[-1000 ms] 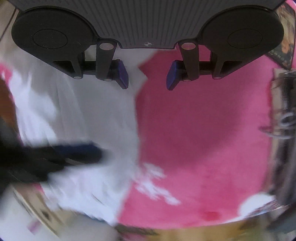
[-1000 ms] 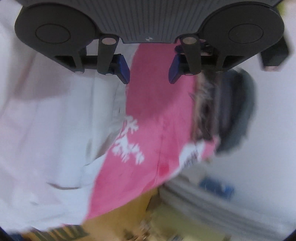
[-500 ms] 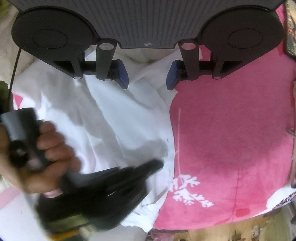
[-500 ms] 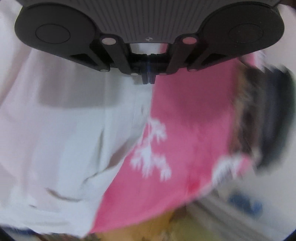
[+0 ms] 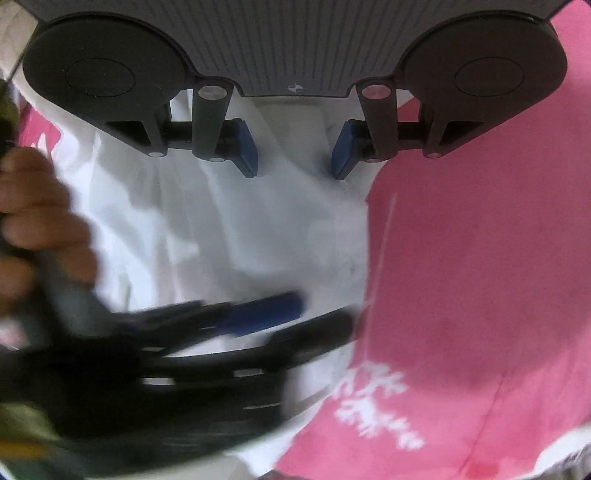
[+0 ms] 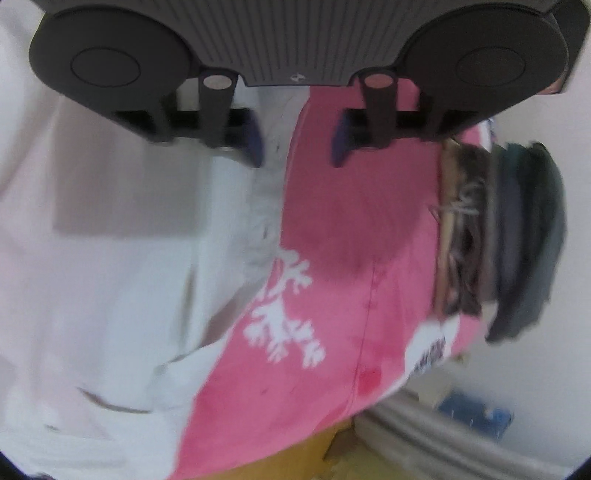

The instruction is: Fold clothes

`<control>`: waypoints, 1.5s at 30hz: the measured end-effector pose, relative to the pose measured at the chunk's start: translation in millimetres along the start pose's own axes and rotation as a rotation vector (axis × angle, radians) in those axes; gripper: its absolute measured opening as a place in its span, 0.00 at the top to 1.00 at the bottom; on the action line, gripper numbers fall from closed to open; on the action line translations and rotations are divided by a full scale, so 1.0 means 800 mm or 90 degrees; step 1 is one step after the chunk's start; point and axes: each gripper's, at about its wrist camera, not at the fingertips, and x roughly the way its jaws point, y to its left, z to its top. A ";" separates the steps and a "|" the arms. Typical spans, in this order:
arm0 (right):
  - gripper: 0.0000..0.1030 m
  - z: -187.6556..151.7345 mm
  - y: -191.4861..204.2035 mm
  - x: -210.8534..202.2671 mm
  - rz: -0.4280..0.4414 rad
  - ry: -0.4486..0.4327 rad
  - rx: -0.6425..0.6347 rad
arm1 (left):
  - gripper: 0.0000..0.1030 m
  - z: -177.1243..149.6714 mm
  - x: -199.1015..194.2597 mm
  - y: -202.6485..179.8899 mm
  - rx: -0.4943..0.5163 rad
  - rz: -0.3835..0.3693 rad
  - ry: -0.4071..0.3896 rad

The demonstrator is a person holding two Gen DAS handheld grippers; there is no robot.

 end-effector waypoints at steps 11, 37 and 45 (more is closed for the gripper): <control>0.96 0.007 0.008 0.054 -0.090 0.038 -0.096 | 0.59 -0.014 -0.003 -0.045 0.081 -0.051 -0.033; 0.50 -0.082 -0.165 -0.178 0.086 -0.401 0.276 | 0.50 0.032 -0.086 -0.053 -0.053 -0.029 -0.096; 0.48 -0.144 -0.192 -0.250 0.108 -0.497 0.348 | 0.49 0.080 -0.113 -0.071 -0.067 0.062 -0.127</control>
